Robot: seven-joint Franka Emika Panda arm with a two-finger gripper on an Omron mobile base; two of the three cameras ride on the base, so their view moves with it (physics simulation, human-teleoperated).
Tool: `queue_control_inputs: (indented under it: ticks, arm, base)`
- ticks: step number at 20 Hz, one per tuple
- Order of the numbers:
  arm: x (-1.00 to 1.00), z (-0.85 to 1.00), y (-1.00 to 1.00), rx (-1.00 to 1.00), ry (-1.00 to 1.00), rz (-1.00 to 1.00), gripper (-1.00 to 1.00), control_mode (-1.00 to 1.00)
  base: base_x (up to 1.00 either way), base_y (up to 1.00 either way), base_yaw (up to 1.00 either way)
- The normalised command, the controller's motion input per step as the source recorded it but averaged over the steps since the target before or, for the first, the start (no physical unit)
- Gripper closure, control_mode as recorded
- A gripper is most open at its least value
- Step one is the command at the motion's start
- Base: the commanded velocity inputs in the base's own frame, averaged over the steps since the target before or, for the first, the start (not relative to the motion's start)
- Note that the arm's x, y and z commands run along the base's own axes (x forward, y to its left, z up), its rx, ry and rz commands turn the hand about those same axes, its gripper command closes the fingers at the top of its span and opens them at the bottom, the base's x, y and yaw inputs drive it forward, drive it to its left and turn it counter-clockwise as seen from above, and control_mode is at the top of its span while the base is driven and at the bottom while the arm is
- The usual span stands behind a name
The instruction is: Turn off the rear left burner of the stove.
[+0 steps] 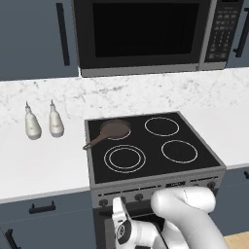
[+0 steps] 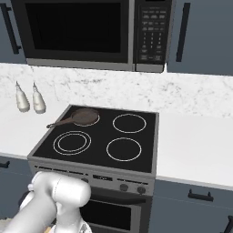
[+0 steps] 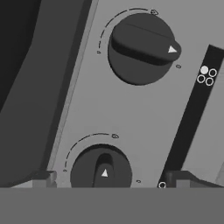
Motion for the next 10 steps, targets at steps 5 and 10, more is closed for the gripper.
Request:
queue_control_inputs:
  ticks: [5, 10]
  arm:
    - [0.31, -0.01, -0.02, 0.06, 0.0, 0.02, -1.0, -1.0]
    - [0.39, -0.02, 0.0, 0.05, 0.0, 0.02, -1.0, -1.0]
  base:
    - [0.0, 0.0, 0.0]
    - [0.0, 0.0, 0.0]
